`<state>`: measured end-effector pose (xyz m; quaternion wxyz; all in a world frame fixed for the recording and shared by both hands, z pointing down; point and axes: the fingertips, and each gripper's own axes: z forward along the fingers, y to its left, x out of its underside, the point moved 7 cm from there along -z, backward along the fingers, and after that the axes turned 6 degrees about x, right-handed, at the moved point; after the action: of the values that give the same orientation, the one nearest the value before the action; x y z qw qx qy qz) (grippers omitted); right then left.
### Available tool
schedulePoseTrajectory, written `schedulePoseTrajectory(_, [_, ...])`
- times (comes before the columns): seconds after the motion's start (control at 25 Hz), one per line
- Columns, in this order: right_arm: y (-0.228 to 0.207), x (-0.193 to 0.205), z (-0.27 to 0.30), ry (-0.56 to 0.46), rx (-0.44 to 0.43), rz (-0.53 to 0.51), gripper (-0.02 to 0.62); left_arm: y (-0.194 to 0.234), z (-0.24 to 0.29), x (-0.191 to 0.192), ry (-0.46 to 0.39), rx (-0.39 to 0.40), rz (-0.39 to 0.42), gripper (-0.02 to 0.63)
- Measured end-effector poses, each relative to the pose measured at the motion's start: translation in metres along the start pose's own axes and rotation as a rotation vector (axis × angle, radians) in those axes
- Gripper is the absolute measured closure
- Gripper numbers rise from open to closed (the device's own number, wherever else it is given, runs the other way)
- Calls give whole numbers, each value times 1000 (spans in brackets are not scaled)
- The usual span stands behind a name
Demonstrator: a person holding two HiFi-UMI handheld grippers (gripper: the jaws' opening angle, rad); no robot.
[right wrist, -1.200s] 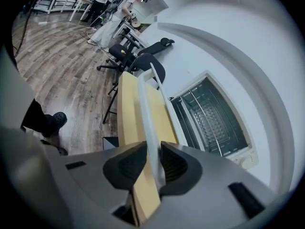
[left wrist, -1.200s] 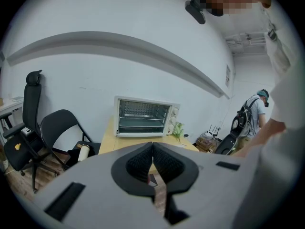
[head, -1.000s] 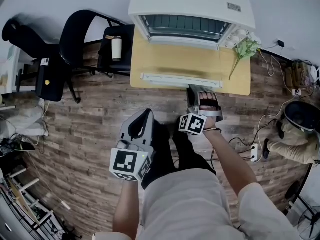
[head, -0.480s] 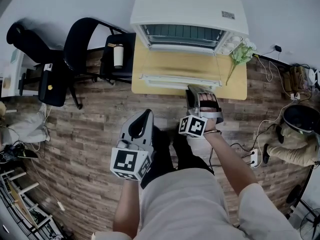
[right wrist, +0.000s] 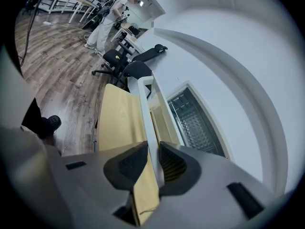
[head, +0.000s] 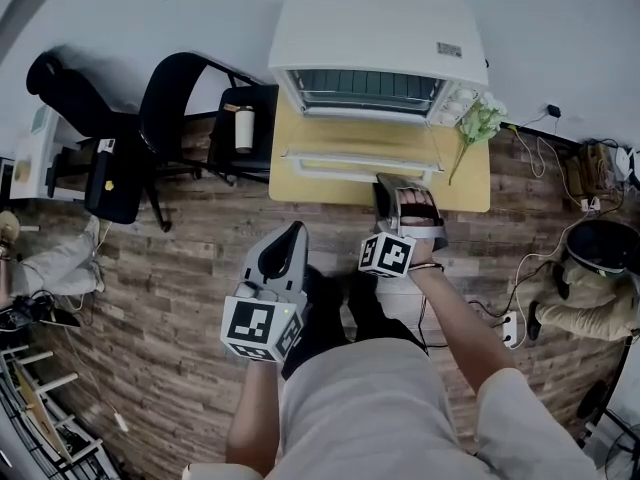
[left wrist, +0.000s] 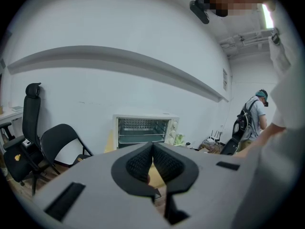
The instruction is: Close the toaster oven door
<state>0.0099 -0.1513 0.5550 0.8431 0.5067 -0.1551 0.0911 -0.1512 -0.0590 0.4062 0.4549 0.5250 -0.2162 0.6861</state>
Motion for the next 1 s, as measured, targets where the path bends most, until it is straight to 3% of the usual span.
schedulePoseTrajectory(0.64, [-38,-10,5,-1,68,-19,517,4,-5,-31,-73,1,34,597])
schedulePoseTrajectory(1.0, [-59,-14,13,-3,65,-23,517,6,-1,-47,-101,11,48,598])
